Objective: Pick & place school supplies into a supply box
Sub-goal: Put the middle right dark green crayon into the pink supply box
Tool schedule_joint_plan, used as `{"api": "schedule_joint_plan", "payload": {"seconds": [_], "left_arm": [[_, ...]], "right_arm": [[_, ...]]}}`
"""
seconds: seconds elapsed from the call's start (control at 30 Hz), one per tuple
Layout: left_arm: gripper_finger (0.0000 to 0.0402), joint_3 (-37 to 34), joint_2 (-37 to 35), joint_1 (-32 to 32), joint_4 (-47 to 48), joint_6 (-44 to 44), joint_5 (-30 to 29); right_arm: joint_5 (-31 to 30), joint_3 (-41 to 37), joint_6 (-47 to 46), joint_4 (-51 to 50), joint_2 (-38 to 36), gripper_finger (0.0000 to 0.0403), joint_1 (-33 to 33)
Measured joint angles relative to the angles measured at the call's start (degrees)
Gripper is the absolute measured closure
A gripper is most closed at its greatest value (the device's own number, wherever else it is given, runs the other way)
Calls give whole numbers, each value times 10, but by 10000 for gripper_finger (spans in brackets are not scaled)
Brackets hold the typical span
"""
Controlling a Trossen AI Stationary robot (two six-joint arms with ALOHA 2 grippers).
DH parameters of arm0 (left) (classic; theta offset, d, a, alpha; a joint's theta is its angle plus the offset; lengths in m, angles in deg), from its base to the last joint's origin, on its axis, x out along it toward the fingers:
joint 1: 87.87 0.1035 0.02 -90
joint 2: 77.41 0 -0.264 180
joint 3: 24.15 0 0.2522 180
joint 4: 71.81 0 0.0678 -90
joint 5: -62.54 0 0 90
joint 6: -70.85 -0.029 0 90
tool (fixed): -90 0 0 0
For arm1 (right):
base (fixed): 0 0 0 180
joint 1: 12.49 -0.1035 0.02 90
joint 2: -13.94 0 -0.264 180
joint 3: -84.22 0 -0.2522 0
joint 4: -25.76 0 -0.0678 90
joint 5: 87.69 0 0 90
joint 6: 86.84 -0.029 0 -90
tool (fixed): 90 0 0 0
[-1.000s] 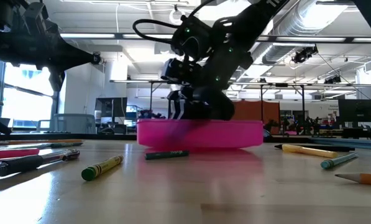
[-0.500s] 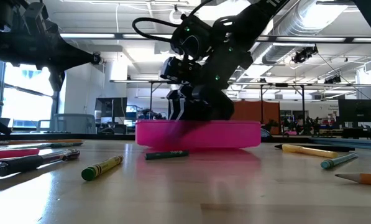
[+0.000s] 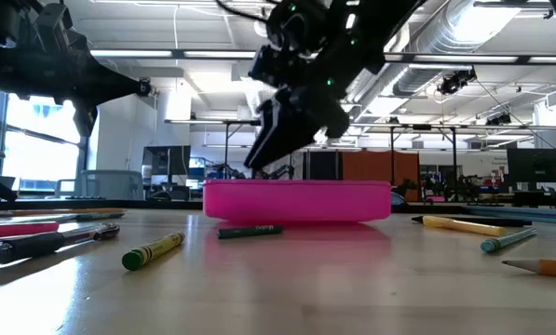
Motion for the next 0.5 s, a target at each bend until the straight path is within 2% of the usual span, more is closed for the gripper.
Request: {"api": "schedule_joint_plan", "payload": {"seconds": [0.17, 0.4, 0.5], "left_arm": [[369, 0, 0, 0, 0, 0, 0], [369, 0, 0, 0, 0, -5, 0], [369, 0, 0, 0, 0, -5, 0]], "right_arm": [[3, 0, -19, -15, -32, 272, -8], [71, 0, -80, -13, -51, 272, -48], [76, 0, -95, -15, -46, 272, -75]]}}
